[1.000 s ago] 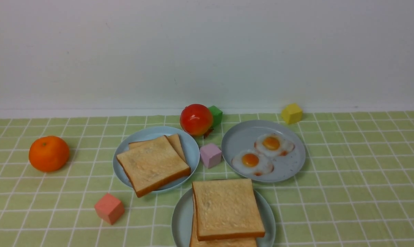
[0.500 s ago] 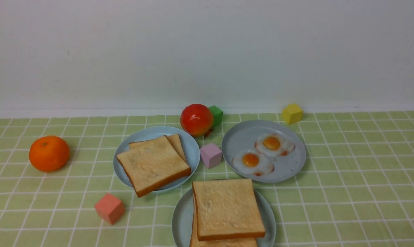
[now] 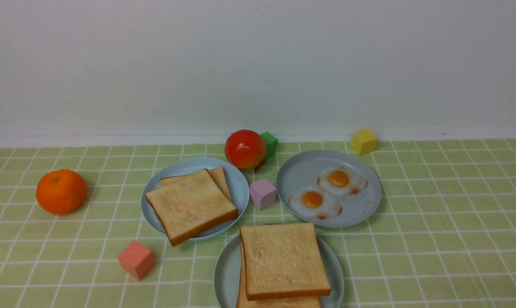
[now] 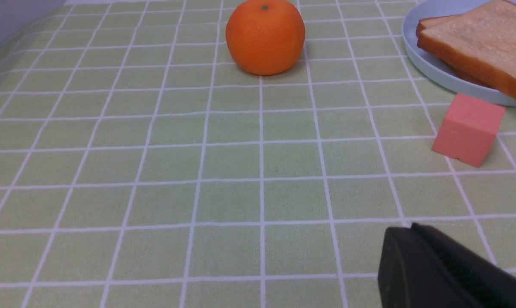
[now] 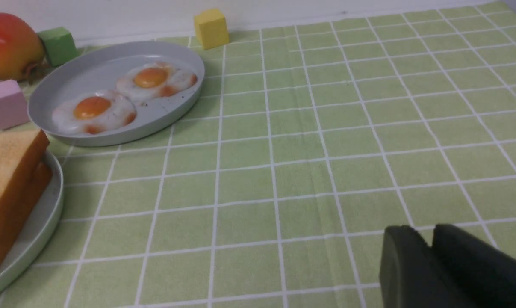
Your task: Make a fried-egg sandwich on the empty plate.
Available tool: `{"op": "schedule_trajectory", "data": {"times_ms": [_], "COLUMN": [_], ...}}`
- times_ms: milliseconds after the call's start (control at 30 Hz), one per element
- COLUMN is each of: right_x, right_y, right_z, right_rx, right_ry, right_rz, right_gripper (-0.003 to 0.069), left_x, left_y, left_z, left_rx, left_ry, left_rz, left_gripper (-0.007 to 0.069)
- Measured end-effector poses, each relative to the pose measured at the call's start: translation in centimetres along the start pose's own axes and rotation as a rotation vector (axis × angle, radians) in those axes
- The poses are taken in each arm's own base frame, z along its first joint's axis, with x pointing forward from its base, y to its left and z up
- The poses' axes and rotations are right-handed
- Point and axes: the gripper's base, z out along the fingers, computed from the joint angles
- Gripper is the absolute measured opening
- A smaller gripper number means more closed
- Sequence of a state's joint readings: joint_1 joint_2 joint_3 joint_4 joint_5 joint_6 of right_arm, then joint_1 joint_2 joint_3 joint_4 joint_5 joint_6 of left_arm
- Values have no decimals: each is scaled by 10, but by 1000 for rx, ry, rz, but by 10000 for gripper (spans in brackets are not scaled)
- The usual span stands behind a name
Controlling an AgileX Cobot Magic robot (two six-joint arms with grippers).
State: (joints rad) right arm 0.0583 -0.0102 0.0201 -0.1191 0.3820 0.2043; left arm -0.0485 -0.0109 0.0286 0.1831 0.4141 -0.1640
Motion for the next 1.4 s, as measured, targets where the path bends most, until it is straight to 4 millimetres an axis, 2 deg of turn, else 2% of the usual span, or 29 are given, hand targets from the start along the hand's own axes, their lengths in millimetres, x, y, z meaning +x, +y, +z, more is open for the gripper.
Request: {"op": "schedule_trajectory", "data": {"times_ms": [1400], "right_x": [0], "right_y": [0], "right_z": [0], "right_rx": [0], "right_ry": [1], "right_rz": [0], "right_gripper": [174], "left_x": [0], "left_y": [0], "left_z": [0], "left_rx": [0], "left_ry": [0], "left_rz": [0], "left_gripper": [36]}}
